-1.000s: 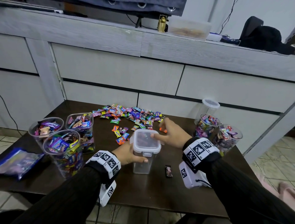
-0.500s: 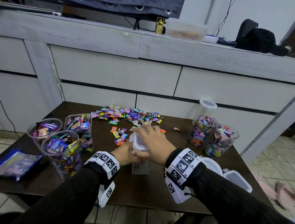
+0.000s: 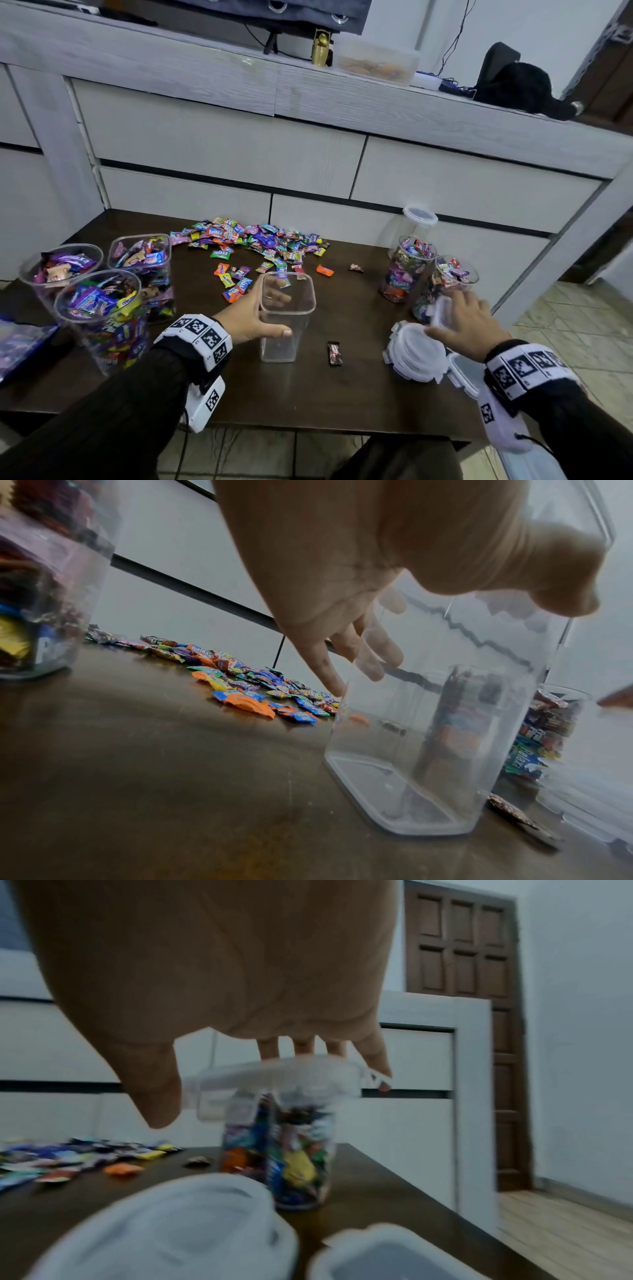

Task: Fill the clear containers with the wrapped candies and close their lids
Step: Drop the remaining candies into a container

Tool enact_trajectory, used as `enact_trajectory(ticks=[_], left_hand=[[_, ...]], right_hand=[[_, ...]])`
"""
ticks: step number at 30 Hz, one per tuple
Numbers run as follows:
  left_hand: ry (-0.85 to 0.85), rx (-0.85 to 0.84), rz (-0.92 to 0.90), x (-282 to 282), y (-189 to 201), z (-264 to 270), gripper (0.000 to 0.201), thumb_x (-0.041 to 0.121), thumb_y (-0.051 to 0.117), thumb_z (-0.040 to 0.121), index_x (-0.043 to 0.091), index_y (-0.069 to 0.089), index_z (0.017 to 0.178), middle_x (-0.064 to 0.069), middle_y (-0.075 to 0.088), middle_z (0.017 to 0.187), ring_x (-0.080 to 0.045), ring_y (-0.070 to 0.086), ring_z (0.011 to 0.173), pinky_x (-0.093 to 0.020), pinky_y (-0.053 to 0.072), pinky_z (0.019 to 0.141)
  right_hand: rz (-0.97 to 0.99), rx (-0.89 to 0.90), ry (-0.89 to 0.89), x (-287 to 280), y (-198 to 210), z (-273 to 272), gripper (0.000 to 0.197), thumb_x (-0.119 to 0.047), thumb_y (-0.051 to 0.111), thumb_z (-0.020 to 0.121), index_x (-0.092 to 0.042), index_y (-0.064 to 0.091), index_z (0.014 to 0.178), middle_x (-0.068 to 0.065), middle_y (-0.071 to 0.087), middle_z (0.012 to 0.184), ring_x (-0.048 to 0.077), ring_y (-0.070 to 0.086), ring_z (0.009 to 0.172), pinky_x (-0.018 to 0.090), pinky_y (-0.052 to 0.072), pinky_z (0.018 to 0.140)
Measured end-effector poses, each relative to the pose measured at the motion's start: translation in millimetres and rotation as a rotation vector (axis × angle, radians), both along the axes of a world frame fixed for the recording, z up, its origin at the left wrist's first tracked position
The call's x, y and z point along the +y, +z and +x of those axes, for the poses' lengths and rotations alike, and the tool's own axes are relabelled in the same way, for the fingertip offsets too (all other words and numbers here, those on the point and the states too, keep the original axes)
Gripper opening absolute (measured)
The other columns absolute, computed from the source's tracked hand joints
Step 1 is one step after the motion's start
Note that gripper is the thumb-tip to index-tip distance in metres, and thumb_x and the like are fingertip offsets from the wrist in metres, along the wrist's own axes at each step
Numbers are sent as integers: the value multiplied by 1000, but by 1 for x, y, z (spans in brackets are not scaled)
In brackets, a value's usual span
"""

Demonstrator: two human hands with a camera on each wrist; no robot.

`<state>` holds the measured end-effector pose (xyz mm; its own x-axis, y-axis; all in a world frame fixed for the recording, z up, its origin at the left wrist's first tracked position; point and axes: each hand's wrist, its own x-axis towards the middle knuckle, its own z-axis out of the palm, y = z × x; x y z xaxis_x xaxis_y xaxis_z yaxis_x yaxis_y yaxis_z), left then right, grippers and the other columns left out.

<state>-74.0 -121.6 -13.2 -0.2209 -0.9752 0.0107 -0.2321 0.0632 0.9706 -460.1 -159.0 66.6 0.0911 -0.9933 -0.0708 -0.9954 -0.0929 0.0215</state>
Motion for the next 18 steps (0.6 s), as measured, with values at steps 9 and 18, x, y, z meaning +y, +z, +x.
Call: enact_trajectory(ticks=[9,18], left_hand=[[-8,-3,1,4,-1,-1,77,7,87,67,32,38,121,-2,56,124,-3,58,115,-13,50,85],[-66,31,13,18,2,1,102,43,95,41,28,37,124,-3,55,127,-9,52,126,-18,48,90]], right_hand=[[65,47,-375,-3,-58,-49,81,-56,69,73,-15,34,133,13,42,134,32,46,124,35,40,101],[167,107,-311,0,-61,-45,106,-57,79,61,-17,23,142,9,36,140,27,39,131,32,36,106]])
